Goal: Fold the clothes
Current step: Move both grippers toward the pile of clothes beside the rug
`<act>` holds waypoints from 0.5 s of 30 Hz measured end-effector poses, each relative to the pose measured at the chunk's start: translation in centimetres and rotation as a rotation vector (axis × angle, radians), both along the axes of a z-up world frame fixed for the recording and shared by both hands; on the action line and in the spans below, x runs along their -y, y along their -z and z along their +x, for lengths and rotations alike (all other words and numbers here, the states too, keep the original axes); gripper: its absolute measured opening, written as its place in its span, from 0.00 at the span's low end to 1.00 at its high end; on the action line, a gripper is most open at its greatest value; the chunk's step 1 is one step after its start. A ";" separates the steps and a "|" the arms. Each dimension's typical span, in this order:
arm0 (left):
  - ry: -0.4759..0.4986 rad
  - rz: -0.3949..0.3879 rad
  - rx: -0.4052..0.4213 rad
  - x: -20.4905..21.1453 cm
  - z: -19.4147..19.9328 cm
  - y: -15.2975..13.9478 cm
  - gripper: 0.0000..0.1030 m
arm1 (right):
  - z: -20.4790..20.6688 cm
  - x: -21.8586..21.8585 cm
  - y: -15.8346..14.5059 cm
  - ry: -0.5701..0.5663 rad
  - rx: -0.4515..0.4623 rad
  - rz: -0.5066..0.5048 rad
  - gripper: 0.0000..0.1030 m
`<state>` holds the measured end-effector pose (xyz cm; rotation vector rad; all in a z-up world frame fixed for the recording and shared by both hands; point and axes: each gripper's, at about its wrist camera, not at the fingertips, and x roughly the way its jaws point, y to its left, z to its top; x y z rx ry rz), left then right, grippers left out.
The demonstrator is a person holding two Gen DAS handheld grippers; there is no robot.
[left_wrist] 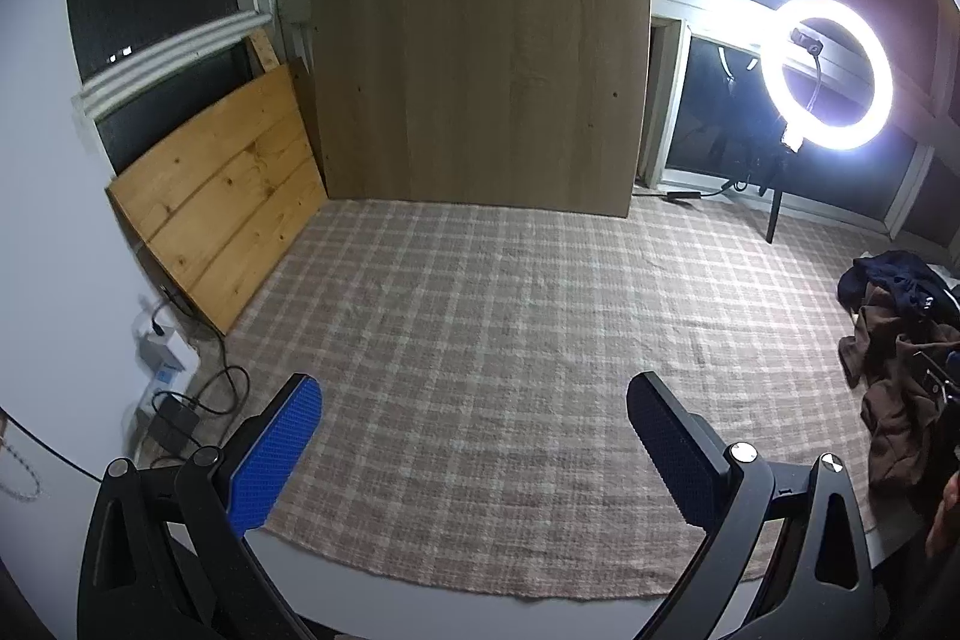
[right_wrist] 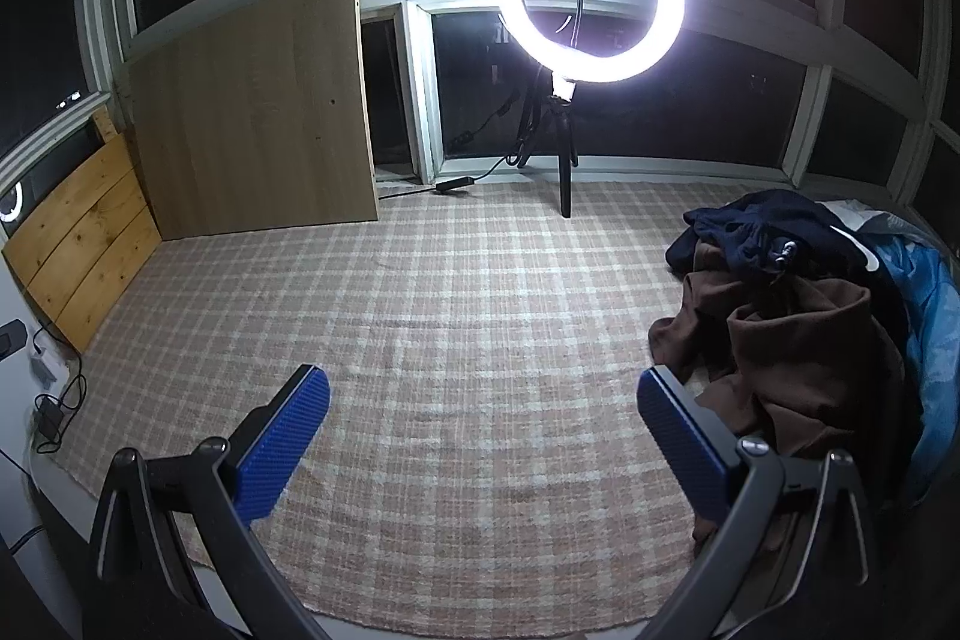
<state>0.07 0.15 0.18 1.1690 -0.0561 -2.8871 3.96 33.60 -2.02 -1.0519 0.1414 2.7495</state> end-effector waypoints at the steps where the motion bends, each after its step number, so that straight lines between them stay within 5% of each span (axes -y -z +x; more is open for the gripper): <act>1: -0.002 -0.005 -0.006 -0.2 0.1 -0.2 0.99 | 0.0 0.0 -0.1 -0.002 -0.003 0.002 1.00; 15: 0.001 0.031 0.024 0.3 -0.5 0.6 0.99 | 0.1 0.1 -0.5 0.038 -0.030 -0.007 1.00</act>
